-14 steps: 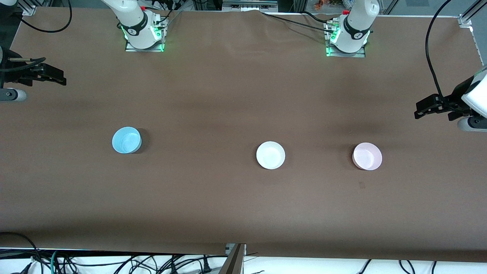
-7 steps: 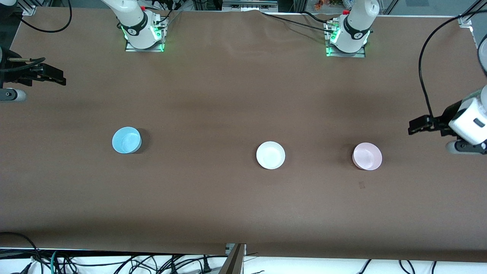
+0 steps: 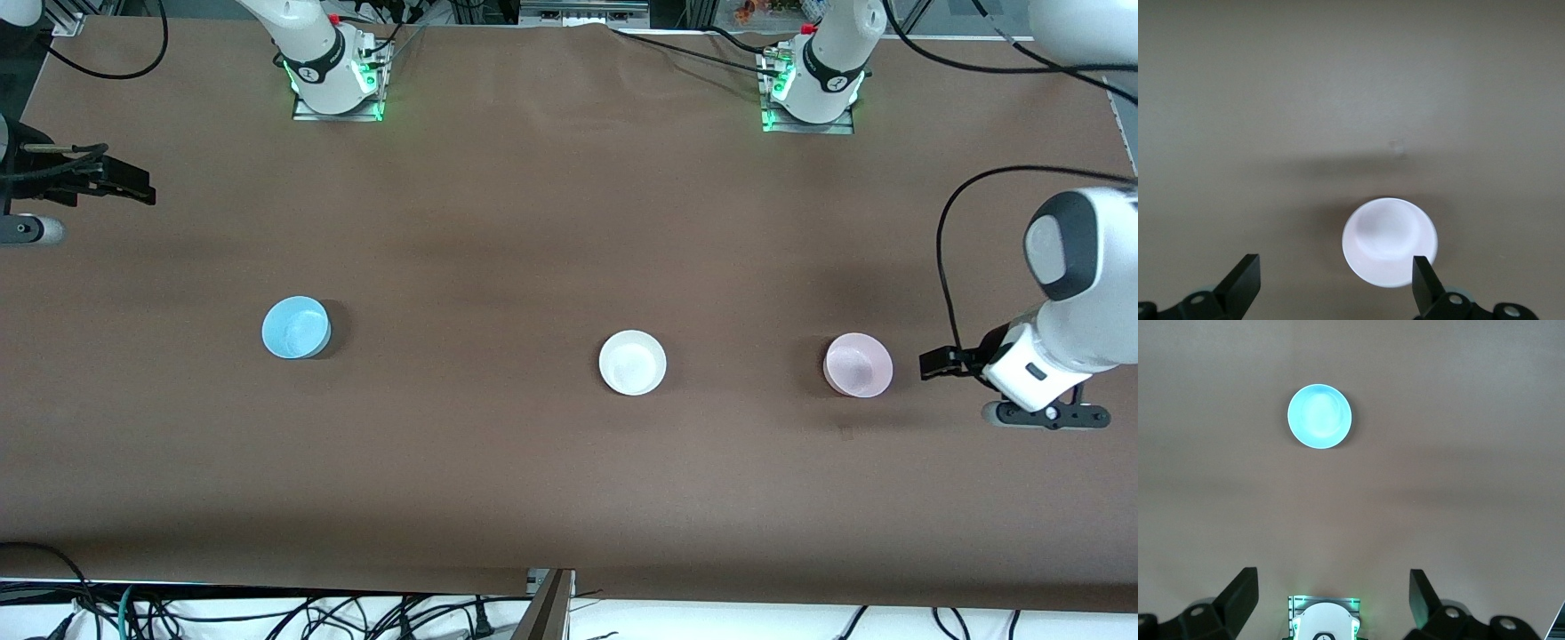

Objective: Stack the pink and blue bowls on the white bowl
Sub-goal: 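Move the left gripper down toward the pale pink bowl's rim, then grasp the pink bowl rim with the left gripper while the right gripper reaches out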

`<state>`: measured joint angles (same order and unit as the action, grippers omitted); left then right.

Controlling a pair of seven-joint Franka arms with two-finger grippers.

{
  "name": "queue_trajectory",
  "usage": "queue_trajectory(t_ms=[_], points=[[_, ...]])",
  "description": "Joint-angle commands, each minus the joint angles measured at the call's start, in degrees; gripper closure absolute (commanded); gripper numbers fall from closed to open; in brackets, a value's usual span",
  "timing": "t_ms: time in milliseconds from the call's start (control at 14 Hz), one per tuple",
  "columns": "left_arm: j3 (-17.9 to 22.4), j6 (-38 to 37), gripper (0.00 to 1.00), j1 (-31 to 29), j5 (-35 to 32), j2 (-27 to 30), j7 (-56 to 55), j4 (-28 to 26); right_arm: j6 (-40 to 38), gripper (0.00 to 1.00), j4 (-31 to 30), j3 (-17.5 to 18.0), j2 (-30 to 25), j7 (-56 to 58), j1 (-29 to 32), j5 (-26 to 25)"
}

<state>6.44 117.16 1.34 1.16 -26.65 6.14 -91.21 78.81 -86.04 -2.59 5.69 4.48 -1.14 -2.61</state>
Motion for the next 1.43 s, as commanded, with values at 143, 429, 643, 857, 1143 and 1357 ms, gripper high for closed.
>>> queue_trajectory(t_ms=[143,429,643,857,1143,1357], points=[[-0.1,14.7,0.01,-0.8,1.2,2.5,2.4,-15.7,0.3,0.00,2.0,0.0,1.2,-0.5,0.4,0.5],[-0.1,25.2,0.01,-0.9,1.2,1.9,2.4,-22.9,2.7,0.00,1.9,-0.5,3.4,-1.1,2.0,0.2],[-0.1,29.0,0.05,-1.2,1.3,0.0,2.4,-24.5,4.1,0.00,1.8,-0.5,6.3,-1.1,2.4,-1.2],[-0.2,29.1,0.12,-1.2,1.3,-0.1,2.4,-25.3,6.2,0.00,1.9,-0.5,10.6,-0.5,3.4,-1.9],[-0.6,30.1,0.29,-1.2,1.3,-0.7,2.4,-25.8,18.9,0.00,-2.4,-0.4,19.2,-0.4,4.5,-0.8],[-1.2,31.7,0.35,-1.2,1.4,-1.9,2.1,-25.8,33.0,0.00,-12.3,-0.4,19.8,-0.4,5.7,2.8]])
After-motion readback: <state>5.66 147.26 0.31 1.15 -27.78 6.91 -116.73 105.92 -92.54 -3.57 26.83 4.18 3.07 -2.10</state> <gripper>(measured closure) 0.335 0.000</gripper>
